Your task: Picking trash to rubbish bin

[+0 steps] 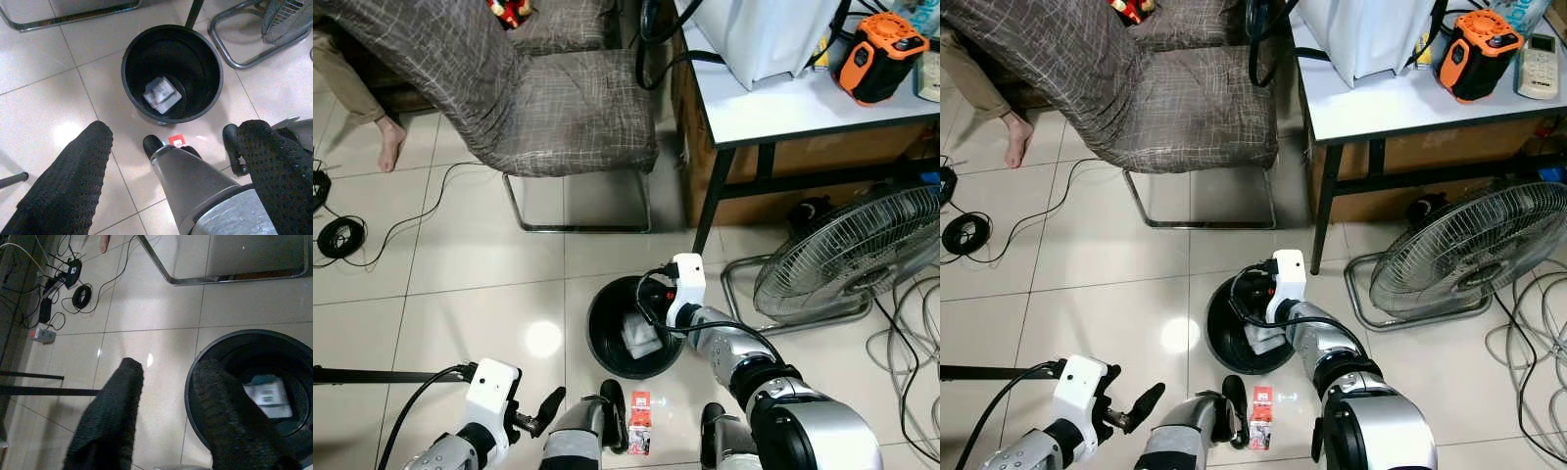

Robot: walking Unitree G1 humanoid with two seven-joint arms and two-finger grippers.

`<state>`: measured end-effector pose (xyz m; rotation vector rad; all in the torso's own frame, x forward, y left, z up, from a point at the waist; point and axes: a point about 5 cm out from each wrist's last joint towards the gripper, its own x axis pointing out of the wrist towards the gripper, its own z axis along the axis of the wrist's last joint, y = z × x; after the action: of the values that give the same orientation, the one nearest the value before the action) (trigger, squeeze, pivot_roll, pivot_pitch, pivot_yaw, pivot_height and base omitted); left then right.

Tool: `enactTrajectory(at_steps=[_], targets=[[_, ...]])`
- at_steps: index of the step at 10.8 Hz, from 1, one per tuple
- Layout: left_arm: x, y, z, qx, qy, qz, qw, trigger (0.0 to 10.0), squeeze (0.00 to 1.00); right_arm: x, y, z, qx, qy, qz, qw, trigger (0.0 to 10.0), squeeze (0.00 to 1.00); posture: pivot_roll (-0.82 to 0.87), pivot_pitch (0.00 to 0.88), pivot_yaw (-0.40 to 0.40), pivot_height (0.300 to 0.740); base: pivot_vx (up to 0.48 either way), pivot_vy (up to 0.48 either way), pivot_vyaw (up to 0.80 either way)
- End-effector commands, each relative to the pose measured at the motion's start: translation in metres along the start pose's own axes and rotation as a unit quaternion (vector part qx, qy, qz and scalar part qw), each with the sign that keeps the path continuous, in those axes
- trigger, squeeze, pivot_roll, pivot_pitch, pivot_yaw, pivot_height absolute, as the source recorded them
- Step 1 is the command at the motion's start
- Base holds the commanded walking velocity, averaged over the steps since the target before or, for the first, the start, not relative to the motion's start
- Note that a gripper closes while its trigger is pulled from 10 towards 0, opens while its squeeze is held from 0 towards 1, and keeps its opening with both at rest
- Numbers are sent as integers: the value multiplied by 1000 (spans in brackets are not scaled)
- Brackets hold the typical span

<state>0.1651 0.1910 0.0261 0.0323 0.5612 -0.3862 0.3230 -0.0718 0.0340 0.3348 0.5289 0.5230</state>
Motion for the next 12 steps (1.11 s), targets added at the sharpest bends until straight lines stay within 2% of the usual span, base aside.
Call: enactTrajectory(at_steps=[1,4,5,7,8,9,10,12], targets=[[-5,-1,-11,-9,24,3,1000,10000,0,-1,1,-15,14,19,-1,1000,10000,1000,129,315,152,740,0,0,0],[-12,-3,-5,-6,26,4,1000,10000,0,-1,1,-15,16,18,-3,1000,10000,1000,130,308,158,740,0,0,0],[-10,-4,0,-3,23,2,1000,10000,0,-2,0,-15,16,17,-6,1000,10000,1000,116,291,150,740,0,0,0],[2,-5,10,-12,8,3,1000,10000,0,-4,-6,-11,1,14,-19,1000,10000,1000,55,261,123,740,0,0,0],[25,-5,6,-26,7,10,1000,10000,0,-7,-13,-7,-4,8,-22,1000,10000,259,12,228,97,740,0,0,0],[35,-5,6,-32,5,13,999,10000,0,-9,-16,-5,-6,6,-24,1000,10000,204,0,213,88,740,0,0,0],[49,-4,8,-42,-8,21,999,10000,0,-13,-23,-6,-8,3,-33,999,10000,0,-15,187,78,740,0,0,0],[62,6,11,-61,-23,52,997,10000,0,-19,-29,-11,-3,-5,-39,999,10000,0,-42,152,67,740,0,0,0]])
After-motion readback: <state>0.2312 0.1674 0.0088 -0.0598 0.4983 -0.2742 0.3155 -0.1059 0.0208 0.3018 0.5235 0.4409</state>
